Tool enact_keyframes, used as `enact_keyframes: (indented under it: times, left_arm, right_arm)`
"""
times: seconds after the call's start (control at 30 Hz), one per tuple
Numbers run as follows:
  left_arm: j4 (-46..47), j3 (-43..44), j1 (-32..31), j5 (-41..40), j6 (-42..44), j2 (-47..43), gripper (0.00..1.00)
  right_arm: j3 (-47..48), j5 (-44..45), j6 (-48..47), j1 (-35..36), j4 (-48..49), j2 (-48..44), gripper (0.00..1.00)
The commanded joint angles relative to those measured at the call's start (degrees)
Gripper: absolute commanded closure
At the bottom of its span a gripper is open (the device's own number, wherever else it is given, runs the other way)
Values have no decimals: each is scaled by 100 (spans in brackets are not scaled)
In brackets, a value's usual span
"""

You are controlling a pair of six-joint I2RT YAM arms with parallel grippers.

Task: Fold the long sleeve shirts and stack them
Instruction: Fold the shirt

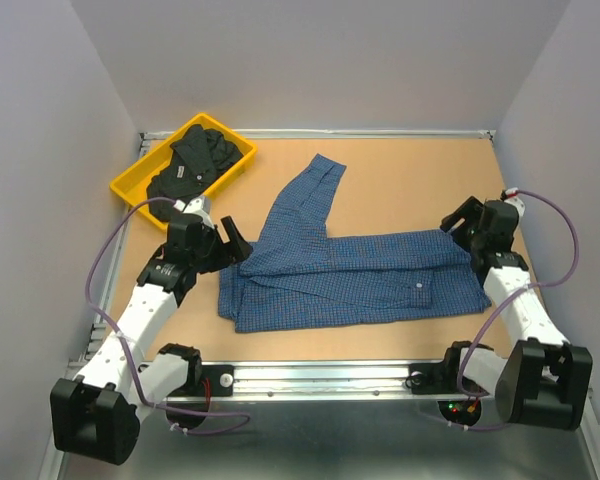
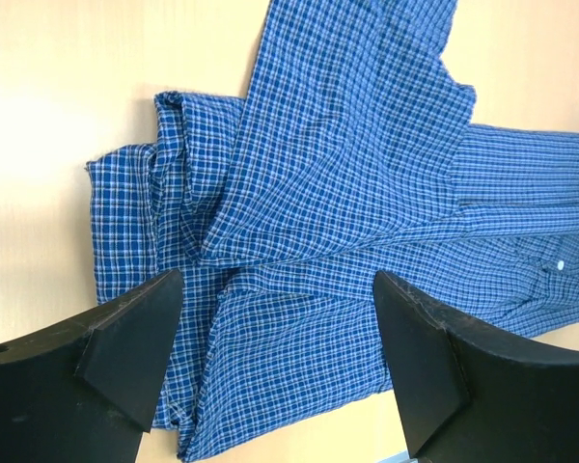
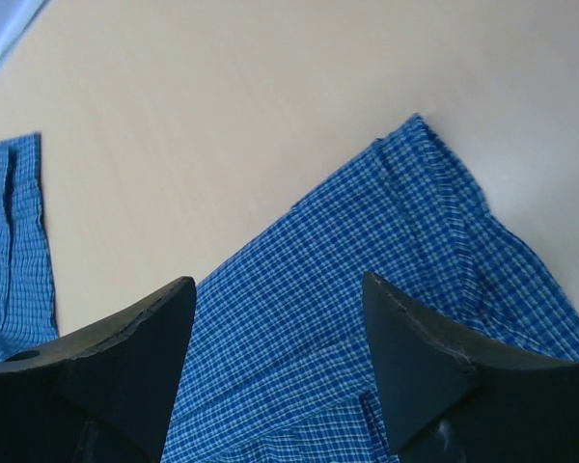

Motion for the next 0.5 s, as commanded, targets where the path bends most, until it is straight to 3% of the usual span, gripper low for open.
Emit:
enact_keyframes:
  times: [0.0, 0.23, 0.47]
  left_arm:
    - [152, 138, 7, 20, -62, 324, 9]
    - [425, 243, 7, 2, -97, 764, 9]
    - [329, 348, 7, -112, -36, 888, 9]
  right_arm:
    - [637, -878, -463, 121, -129, 467, 26]
    - [1278, -872, -656, 543, -542, 1862, 27]
    - [1017, -335, -569, 1088, -894, 2121, 27]
